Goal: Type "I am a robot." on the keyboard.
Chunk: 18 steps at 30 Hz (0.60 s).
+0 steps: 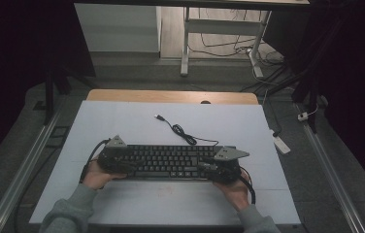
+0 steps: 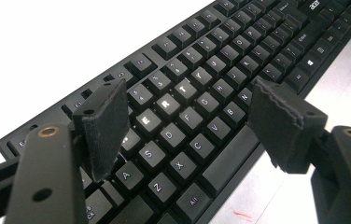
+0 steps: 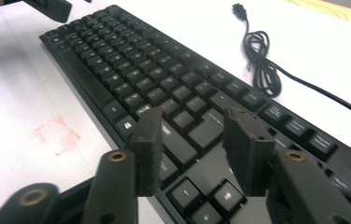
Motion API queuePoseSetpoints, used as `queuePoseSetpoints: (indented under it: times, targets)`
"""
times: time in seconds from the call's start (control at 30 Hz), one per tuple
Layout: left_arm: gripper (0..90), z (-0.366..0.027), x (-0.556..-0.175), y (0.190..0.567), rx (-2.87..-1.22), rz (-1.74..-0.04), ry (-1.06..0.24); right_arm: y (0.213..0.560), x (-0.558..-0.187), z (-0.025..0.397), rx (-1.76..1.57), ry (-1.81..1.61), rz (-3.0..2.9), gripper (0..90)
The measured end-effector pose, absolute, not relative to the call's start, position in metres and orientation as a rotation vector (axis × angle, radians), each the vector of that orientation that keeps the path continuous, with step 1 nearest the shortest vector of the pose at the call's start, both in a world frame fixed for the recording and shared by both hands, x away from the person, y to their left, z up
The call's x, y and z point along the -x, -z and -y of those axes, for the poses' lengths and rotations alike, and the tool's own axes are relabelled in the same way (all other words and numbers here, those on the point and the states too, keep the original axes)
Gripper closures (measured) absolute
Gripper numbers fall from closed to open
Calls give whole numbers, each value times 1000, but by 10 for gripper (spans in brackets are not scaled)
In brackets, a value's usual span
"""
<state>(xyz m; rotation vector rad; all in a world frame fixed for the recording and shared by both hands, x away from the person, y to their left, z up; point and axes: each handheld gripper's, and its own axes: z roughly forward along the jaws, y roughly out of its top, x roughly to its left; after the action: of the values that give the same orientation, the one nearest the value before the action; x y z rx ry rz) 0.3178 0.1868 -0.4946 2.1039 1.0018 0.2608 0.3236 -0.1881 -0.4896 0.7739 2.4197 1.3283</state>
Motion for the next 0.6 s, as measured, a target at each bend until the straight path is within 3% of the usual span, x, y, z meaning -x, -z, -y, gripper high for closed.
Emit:
queuePoseSetpoints:
  times: [0.37, 0.6]
  targets:
    - [290, -187, -317, 495, -2108, -1000, -261, 488, -328, 157, -652, -1323, -2518, 894]
    - [290, -185, -317, 495, -2114, -996, -262, 489, -336, 135, -634, -1305, -2534, 896]
